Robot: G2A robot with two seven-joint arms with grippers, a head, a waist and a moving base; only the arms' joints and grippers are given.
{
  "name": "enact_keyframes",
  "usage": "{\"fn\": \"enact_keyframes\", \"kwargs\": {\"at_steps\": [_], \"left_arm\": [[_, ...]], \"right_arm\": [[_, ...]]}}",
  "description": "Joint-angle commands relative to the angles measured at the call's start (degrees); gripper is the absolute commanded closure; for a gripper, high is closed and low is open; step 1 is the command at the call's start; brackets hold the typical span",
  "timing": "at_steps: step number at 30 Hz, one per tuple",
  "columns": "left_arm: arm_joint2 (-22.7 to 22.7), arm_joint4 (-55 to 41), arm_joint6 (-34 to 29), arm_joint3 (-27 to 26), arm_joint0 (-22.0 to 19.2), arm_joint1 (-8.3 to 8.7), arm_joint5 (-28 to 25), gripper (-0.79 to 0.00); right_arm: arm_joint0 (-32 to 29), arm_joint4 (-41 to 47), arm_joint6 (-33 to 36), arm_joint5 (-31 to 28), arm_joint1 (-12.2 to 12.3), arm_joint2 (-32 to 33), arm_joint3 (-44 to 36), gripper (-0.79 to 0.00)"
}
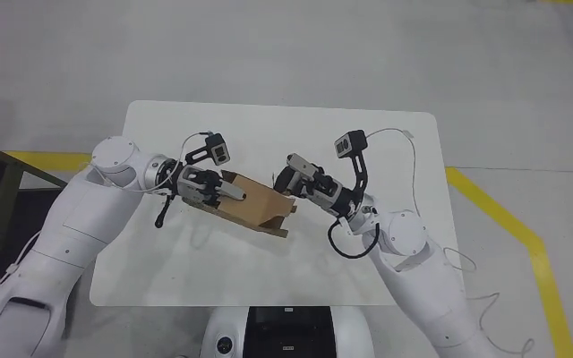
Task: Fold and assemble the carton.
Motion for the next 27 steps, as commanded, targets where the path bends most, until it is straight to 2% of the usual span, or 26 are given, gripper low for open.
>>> {"fn": "enact_keyframes", "kwargs": {"at_steps": [1, 7, 13, 18, 27], "left_arm": [[0.6, -0.5, 0.0, 0.0, -0.3, 0.33, -0.1, 0.000], [2.2, -2.0, 0.0, 1.0, -1.3, 1.12, -1.6, 0.000], [1.4, -3.4, 0.0, 5.1, -2.4, 1.23, -4.4, 0.000], [1.0, -5.3, 0.0, 7.0, -2.8, 0.65, -5.4, 0.000], [1.0, -6.0, 0.7, 7.9, -3.3, -0.63, -5.6, 0.000]], "right_arm": [[0.1, 1.1, 0.6, -0.4, -0.1, -0.3, 0.1, -0.785], [0.5, 1.8, 1.1, -1.0, -0.1, -0.2, 0.6, -0.785], [-1.1, 0.4, -1.0, -1.1, 0.3, 2.2, -0.5, -0.785], [-2.2, 0.6, -1.2, -0.4, 0.4, 2.6, -1.3, -0.785], [-1.3, 2.0, 0.5, -0.4, -0.1, -0.8, -0.8, -0.785]]}}
